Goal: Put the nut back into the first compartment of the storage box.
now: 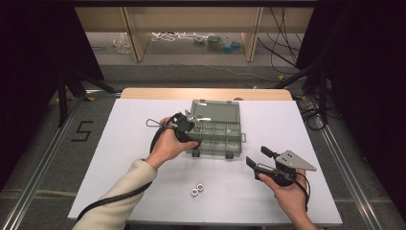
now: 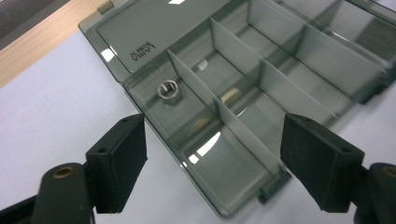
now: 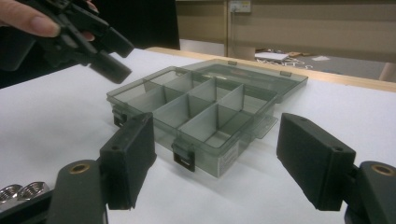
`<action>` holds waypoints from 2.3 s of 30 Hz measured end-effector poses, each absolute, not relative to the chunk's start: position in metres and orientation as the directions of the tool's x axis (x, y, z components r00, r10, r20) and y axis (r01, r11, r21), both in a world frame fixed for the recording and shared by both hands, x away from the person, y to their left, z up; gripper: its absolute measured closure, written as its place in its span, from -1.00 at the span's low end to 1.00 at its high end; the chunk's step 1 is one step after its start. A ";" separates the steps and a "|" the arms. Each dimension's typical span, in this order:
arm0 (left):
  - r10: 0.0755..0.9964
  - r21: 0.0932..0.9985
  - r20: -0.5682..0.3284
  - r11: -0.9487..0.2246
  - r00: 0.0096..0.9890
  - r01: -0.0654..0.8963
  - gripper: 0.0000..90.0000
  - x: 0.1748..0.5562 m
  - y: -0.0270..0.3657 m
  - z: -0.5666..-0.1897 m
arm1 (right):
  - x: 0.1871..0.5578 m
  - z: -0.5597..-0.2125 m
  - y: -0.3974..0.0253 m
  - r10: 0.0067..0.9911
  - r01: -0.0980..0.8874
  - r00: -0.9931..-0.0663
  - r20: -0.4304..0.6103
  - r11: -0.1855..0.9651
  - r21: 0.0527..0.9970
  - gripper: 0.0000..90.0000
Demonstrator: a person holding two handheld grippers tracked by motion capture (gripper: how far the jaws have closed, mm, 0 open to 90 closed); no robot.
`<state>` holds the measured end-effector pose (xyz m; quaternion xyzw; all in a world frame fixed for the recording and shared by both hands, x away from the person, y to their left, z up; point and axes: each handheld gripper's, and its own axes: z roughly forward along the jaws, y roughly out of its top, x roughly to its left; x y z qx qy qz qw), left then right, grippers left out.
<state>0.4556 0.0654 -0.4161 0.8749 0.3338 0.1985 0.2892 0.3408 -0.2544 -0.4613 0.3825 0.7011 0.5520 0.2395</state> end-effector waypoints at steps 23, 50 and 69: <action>0.555 0.562 0.094 -0.715 0.827 0.416 -0.47 0.386 0.056 -0.436 | 0.340 -0.461 -0.254 0.808 0.276 -0.583 0.082 0.102 0.956 -0.36; 0.529 0.533 0.047 -0.731 0.847 0.427 -0.44 0.365 0.045 -0.443 | 0.340 -0.461 -0.252 0.806 0.264 -0.588 0.073 0.106 0.959 -0.37; 0.455 0.476 0.050 -0.793 0.889 0.380 -0.39 0.359 0.035 -0.449 | 0.341 -0.461 -0.252 0.805 0.262 -0.589 0.071 0.107 0.959 -0.37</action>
